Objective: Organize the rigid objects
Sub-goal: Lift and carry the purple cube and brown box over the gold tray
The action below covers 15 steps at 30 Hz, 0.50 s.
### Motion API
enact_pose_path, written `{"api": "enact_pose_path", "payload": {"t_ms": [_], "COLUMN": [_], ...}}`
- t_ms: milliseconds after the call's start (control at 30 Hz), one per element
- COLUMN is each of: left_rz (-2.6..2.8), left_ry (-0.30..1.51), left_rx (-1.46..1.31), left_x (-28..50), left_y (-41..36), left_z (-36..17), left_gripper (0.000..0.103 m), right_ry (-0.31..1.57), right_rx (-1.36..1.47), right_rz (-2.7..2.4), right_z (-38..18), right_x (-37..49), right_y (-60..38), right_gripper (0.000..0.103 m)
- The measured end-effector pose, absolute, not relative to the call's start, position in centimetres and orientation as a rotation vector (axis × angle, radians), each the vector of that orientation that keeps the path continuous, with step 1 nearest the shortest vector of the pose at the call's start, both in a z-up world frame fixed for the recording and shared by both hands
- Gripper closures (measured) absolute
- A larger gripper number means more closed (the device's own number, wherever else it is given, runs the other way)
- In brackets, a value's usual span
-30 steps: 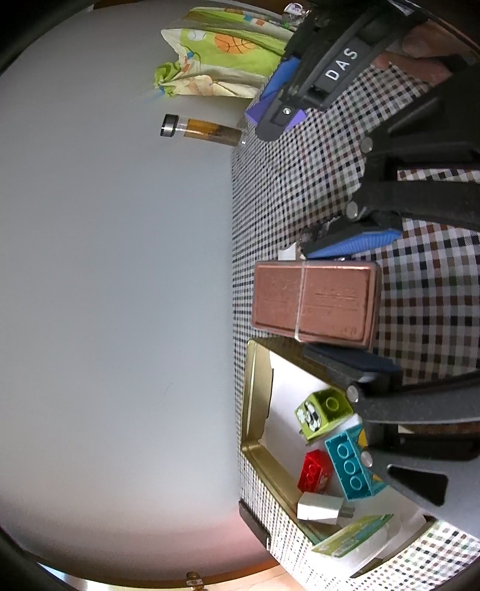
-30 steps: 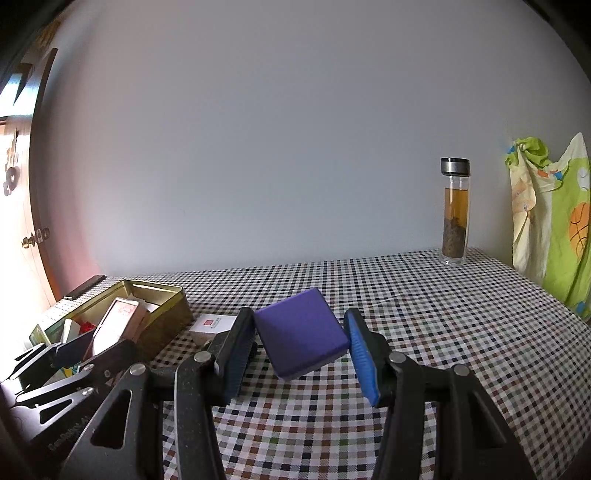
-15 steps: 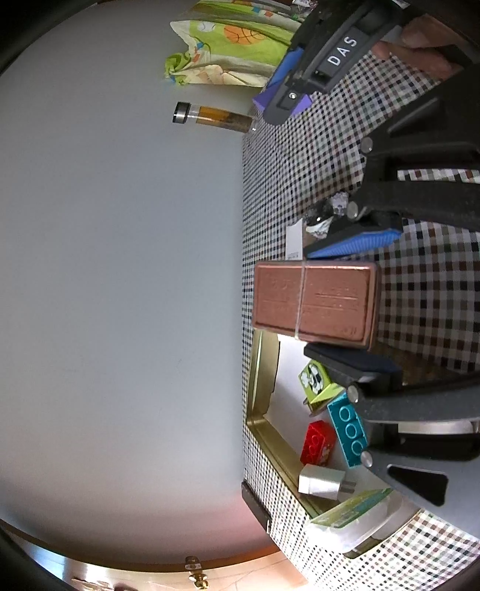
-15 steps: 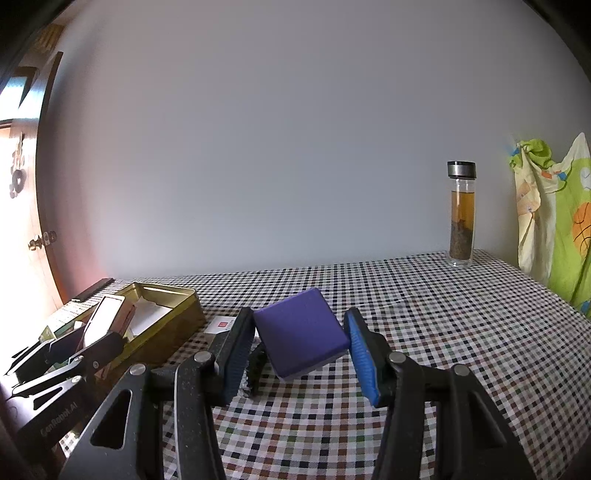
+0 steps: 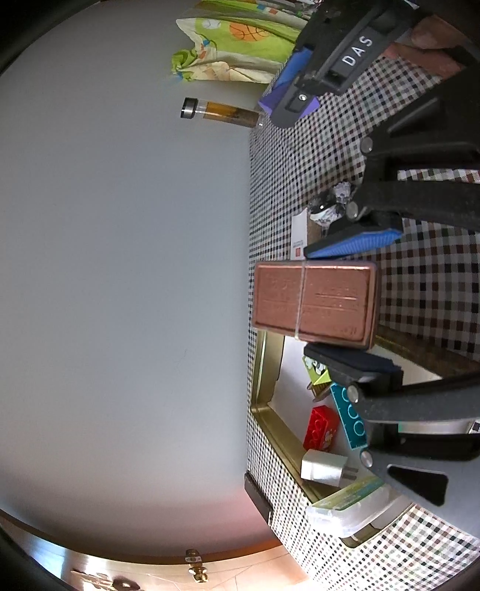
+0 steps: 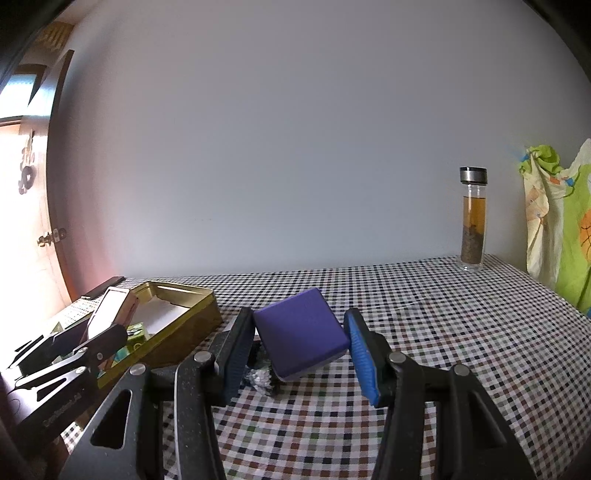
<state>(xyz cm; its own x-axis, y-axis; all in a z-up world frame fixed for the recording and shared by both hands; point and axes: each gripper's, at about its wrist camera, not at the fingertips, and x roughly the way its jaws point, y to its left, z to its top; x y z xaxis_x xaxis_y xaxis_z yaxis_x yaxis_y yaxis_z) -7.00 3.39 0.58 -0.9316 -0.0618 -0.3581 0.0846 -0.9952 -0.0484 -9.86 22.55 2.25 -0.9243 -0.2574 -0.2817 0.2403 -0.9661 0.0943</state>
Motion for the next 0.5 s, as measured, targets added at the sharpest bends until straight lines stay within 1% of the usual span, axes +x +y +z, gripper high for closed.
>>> {"api": "enact_pose_path", "payload": {"t_ms": [500], "left_rz": [-3.002], "left_ry": [0.106], "left_rx": [0.521], "left_x": [-6.3], "left_y": [2.4], "left_z": [0.6], "left_gripper": [0.058], "right_ry": [-0.036], "right_rx": [0.398], "right_rz": [-2.807], "right_z": [2.6], "right_x": [-8.7], "right_y": [20.3], "right_gripper": [0.05]}}
